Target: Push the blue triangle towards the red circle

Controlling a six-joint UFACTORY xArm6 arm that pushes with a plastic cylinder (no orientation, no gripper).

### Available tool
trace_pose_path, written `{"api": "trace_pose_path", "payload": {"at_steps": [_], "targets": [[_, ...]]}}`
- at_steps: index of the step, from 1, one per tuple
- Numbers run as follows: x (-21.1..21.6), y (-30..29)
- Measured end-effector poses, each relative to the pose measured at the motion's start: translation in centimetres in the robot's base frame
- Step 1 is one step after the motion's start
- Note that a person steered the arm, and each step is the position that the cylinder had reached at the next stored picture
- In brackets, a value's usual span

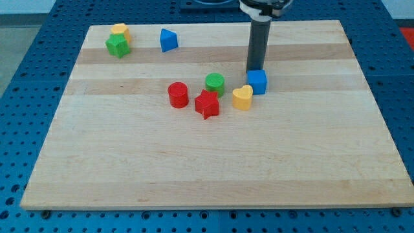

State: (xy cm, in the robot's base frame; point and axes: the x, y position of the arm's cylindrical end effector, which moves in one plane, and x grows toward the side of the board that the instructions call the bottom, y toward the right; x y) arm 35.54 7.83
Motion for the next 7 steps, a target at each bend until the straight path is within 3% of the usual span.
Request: {"api": "trace_pose_path", "payload": {"at_steps": [2,4,7], "targets": [[-6.7,-1.5],[-14.7,-7.9],[-16.2,-17.0]]}}
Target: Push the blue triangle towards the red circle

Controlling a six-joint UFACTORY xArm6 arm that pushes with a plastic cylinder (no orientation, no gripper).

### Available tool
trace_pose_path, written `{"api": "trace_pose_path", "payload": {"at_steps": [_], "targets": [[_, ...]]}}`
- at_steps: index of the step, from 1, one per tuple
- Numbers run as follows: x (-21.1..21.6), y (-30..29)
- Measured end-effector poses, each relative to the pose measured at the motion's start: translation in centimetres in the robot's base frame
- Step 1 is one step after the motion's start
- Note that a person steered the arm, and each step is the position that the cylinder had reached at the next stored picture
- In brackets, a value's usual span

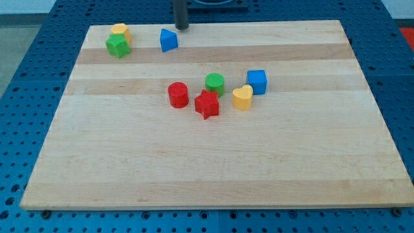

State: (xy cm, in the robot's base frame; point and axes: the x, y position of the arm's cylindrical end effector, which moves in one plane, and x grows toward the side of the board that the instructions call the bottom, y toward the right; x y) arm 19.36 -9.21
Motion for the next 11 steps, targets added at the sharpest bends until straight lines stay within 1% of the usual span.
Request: {"api": "trace_pose_path", "payload": {"at_steps": [1,2,4,6,8,9,10,11], "targets": [[0.5,-1.7],[2.4,-2.1],[6.5,-2.2],[11.6,-3.4],[15.0,-4.8],[14.8,-4.7],[13.6,-3.8],[13.4,-1.9]]}}
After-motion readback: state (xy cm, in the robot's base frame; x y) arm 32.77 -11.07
